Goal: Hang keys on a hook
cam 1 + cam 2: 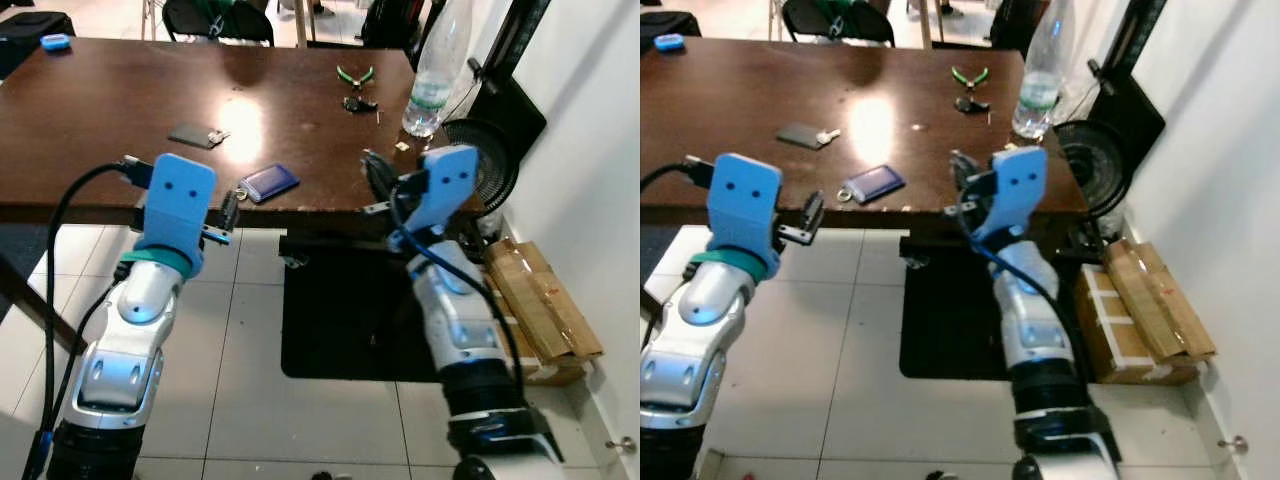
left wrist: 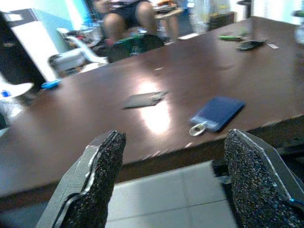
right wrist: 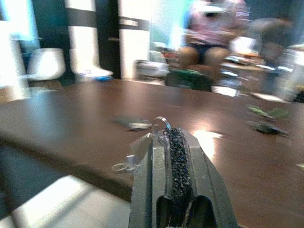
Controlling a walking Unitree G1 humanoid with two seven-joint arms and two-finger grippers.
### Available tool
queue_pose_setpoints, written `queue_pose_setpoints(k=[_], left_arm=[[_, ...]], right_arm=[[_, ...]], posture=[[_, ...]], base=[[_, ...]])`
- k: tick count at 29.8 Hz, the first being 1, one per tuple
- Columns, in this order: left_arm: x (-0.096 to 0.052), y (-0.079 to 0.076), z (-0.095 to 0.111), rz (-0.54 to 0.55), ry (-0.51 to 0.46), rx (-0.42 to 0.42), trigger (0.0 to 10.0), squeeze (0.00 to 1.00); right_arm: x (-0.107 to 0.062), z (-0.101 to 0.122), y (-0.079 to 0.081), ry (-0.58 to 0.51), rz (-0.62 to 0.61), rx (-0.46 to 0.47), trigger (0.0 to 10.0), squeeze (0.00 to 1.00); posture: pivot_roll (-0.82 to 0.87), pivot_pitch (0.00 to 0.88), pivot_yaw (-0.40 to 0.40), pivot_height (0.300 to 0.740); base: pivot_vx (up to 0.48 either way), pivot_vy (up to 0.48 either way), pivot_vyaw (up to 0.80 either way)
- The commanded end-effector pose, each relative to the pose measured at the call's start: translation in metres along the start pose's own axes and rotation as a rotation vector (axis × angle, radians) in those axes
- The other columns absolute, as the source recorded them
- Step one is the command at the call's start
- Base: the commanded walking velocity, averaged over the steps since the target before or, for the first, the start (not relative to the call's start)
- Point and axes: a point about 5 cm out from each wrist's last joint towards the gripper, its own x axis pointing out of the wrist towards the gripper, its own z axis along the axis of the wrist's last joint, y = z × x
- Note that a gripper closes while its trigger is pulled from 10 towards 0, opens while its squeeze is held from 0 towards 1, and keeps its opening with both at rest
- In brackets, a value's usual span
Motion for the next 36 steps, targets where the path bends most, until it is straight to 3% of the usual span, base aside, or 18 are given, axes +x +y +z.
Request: queue_pose_setpoints(k=[1, 14, 36], left_arm=[[-0.001, -0.002, -0.005, -0.006, 0.027, -0.020, 10.0, 0.00], [0.002, -0.012, -0.002, -0.048, 0.062, -0.092, 10.0, 0.00], [0.004, -0.026, 0.015, -0.106, 0.006, -0.135, 10.0, 0.00]], right_arm=[[-0.001, -0.002, -0.001, 0.017, 0.005, 0.001, 10.0, 0.00], [0.000, 0.002, 0.000, 0.006, 0.017, -0.010, 10.0, 0.00], [0.001, 0.003, 0.005, -0.001, 0.038, -0.009, 10.0, 0.00]], posture=[[-0.10, 0.051, 0.029, 0.740], [-0.10, 0.051, 0.030, 0.740], [-0.10, 0.037, 0.036, 0.740]], base=[[0.000, 0.000, 0.79], [0.000, 0.000, 0.79], [0.000, 0.000, 0.79]])
